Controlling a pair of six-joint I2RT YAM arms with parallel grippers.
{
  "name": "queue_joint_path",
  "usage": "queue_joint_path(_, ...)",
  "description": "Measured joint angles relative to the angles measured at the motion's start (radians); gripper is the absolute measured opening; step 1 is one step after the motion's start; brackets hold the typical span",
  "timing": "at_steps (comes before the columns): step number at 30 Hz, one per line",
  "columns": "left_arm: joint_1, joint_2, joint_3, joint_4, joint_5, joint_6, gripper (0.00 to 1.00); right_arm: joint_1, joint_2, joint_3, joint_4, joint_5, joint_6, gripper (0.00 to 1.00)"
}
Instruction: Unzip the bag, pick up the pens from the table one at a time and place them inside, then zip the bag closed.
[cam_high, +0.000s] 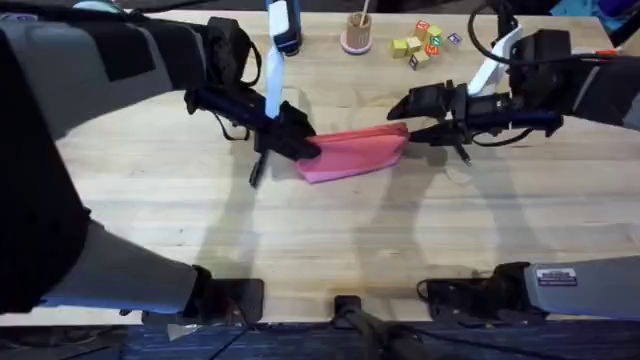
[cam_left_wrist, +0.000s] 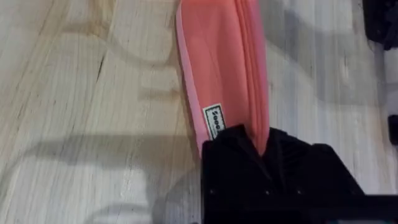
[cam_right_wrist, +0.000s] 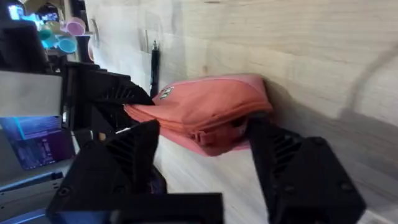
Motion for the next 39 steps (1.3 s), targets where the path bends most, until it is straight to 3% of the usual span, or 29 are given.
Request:
queue_joint_path(7, 0.000, 0.000, 0.000, 0.000, 0.000, 0.000, 0.042, 0.000, 0.000, 0.000, 0.001, 0.011, 0.010, 0.554)
queue_joint_path(9, 0.000, 0.000, 0.000, 0.000, 0.000, 0.000, 0.042, 0.000, 0.000, 0.000, 0.001, 0.014, 0.011, 0.403)
queue_joint_path(12, 0.000, 0.000, 0.000, 0.000, 0.000, 0.000, 0.042, 0.001, 0.000, 0.000, 0.001, 0.011, 0.018, 0.093)
queue_joint_path(13, 0.000, 0.000, 0.000, 0.000, 0.000, 0.000, 0.042, 0.001, 0.000, 0.000, 0.000, 0.010, 0.021, 0.050)
queue_joint_path(27, 0.000, 0.000, 0.000, 0.000, 0.000, 0.000, 0.042, 0.002, -0.001, 0.037, -0.027, 0.007, 0.026, 0.029)
queue_joint_path(39, 0.000, 0.000, 0.000, 0.000, 0.001, 0.000, 0.042, 0.125, -0.056, 0.185, -0.139, 0.228, 0.027, 0.030)
